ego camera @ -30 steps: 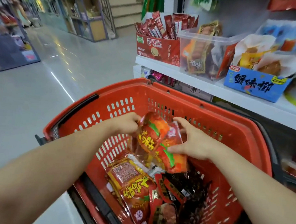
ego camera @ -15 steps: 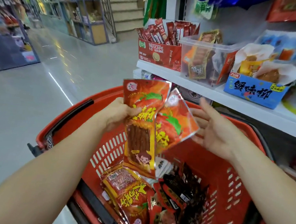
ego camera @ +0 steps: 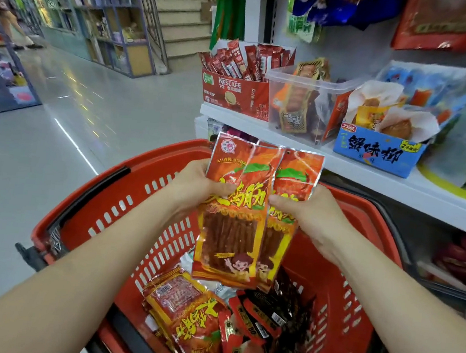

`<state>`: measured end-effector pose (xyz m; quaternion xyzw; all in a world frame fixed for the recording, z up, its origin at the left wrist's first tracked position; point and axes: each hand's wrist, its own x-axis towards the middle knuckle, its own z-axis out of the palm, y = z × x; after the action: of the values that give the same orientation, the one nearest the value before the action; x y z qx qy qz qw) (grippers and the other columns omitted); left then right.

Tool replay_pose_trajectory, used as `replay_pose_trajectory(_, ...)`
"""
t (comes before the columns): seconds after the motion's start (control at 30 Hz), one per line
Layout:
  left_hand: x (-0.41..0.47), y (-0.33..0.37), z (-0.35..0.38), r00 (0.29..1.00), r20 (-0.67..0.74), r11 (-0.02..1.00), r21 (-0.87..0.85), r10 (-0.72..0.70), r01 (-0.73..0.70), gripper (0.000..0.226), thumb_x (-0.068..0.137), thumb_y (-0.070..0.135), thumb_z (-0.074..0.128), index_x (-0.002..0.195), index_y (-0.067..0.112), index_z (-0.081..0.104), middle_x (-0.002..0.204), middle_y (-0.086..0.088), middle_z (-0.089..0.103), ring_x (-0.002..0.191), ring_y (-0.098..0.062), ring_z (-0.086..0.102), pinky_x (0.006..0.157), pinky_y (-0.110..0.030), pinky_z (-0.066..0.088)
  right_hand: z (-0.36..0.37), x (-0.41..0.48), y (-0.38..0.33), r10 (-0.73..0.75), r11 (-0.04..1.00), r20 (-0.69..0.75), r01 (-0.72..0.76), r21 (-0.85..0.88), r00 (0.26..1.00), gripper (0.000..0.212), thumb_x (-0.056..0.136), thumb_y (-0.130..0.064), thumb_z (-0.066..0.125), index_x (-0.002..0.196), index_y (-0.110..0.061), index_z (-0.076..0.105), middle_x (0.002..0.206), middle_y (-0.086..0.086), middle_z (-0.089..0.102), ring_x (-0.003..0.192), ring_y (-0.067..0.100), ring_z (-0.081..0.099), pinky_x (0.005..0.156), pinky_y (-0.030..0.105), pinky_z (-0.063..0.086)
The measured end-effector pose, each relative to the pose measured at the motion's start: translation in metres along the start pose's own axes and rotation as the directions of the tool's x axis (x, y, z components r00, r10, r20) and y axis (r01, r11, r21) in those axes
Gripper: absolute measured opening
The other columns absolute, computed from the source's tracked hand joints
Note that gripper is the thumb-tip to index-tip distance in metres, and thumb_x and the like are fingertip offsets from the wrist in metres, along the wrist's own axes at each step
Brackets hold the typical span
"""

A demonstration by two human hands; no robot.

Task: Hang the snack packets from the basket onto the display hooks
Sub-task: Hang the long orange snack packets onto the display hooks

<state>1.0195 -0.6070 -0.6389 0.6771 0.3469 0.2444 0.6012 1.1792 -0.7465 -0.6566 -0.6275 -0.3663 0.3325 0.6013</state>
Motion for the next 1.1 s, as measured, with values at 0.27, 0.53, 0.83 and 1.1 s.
replay_pose_trajectory(0.27,-0.015,0.012,0.006,0.991,-0.086,0.958,0.277,0.098,-0.07,0.026,0.072,0.001,0.08,0.09,0.017,0.07,0.081,0.002,0.075,0.075,-0.017,0.072,0.082,-0.045,0.058,0.004,-0.007,-0.013,-0.017,1.0,-0.015,0.017,0.021,1.0,0.023,0.078,-0.006,0.078,0.095,-0.02,0.071,0.092,-0.004,0.076,0.087,0.01,0.071,0.086,0.031,0.053)
replay_pose_trajectory(0.53,-0.05,0.071,-0.009,0.715,-0.184,0.607,0.69,0.674,-0.395,0.069,0.078,0.022,0.077,0.136,0.033,0.041,0.123,0.003,0.054,0.109,-0.016,0.054,0.088,-0.033,0.048,-0.007,-0.028,-0.072,-0.193,0.976,0.053,0.197,-0.09,0.98,0.04,0.077,0.0,0.076,0.106,-0.026,0.064,0.095,-0.006,0.075,0.089,0.011,0.071,0.085,0.035,0.054)
replay_pose_trajectory(0.83,-0.078,0.175,0.041,0.614,-0.108,0.559,0.559,0.782,-0.613,0.028,0.069,0.04,0.083,0.093,0.034,0.07,0.077,0.017,0.065,0.071,-0.004,0.059,0.071,-0.029,0.051,-0.061,-0.072,-0.177,-0.444,0.866,0.116,0.459,-0.198,0.889,0.039,0.08,0.004,0.072,0.104,-0.025,0.063,0.097,-0.008,0.075,0.087,0.008,0.072,0.074,0.02,0.056)
replay_pose_trajectory(1.1,-0.096,0.239,0.123,0.476,0.148,0.284,0.638,0.867,-0.715,0.037,0.095,0.043,0.047,0.073,0.017,0.06,0.058,0.007,0.054,0.06,-0.007,0.049,0.056,-0.028,0.038,-0.145,-0.123,-0.219,-0.446,0.862,-0.027,0.421,-0.283,0.895,0.039,0.077,-0.003,0.075,0.109,-0.021,0.065,0.099,-0.003,0.075,0.091,0.017,0.072,0.088,0.044,0.054)
